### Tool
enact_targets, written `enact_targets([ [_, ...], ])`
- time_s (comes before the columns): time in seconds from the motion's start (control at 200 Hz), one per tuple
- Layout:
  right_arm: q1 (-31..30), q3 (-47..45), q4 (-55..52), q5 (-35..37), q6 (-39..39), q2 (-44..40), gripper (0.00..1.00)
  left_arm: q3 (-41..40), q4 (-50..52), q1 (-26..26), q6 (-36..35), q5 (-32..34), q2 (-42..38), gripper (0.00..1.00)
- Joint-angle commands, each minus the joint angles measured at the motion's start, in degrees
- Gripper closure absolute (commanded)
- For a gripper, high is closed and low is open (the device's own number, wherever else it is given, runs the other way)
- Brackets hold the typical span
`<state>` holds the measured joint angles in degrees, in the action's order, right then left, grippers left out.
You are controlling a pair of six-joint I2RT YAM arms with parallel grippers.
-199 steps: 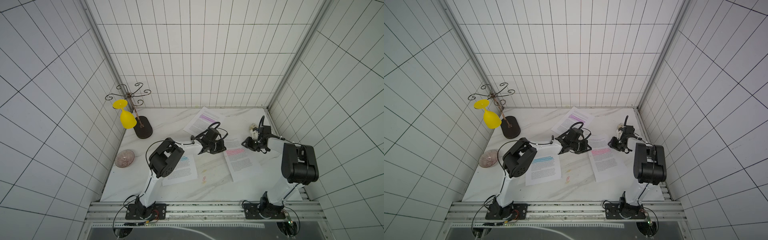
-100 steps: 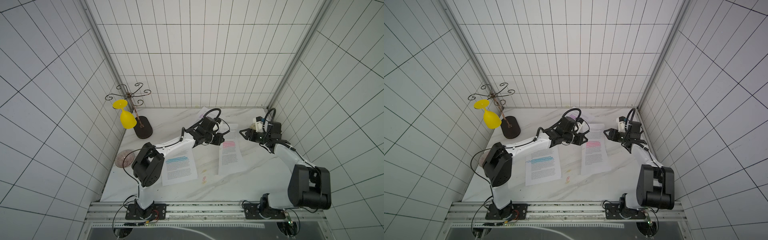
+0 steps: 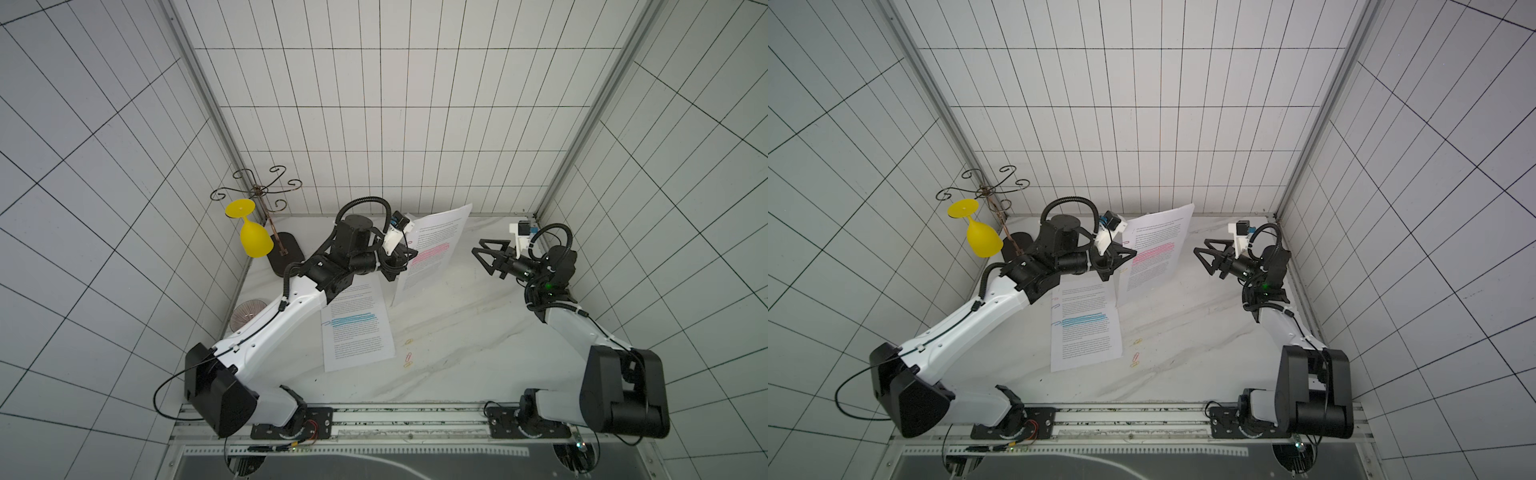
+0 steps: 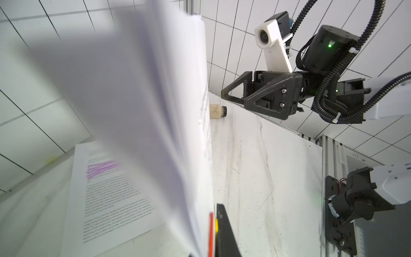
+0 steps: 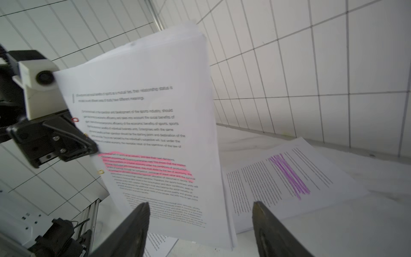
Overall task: Unclip the paperclips from the documents
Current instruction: Pick up the document from the center of the board.
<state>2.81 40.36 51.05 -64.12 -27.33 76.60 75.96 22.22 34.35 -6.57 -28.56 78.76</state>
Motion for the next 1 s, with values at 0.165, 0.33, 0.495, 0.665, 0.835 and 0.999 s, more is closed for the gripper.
enact_targets([
  [0.165,-5.5,1.9,5.8,-6.6,6.5,0.6,0.22,-1.7,4.0,-0.6,-13.6,-8.2,-2.6,1.00],
  [0.33,-5.5,3.3,-1.8,-6.6,12.3,-0.2,0.20,-2.8,4.0,-0.8,-14.6,-8.9,-3.6,1.00],
  [0.495,-5.5,2.6,-1.7,-5.8,12.6,-0.3,0.19,-2.9,3.4,-1.0,-14.7,-10.4,-4.6,1.00],
  [0.665,-5.5,2.9,-1.1,-5.6,12.1,0.3,0.18,-3.3,3.9,-1.3,-14.8,-11.5,-5.4,1.00],
  [0.835,-5.4,3.4,-1.0,-5.6,11.7,0.7,0.17,-4.1,3.5,-1.5,-14.2,-13.4,-5.6,1.00],
  [0.999,-6.0,2.8,4.6,-7.0,6.6,0.6,0.20,-5.4,1.2,-1.6,-12.5,-12.6,-5.3,1.00],
])
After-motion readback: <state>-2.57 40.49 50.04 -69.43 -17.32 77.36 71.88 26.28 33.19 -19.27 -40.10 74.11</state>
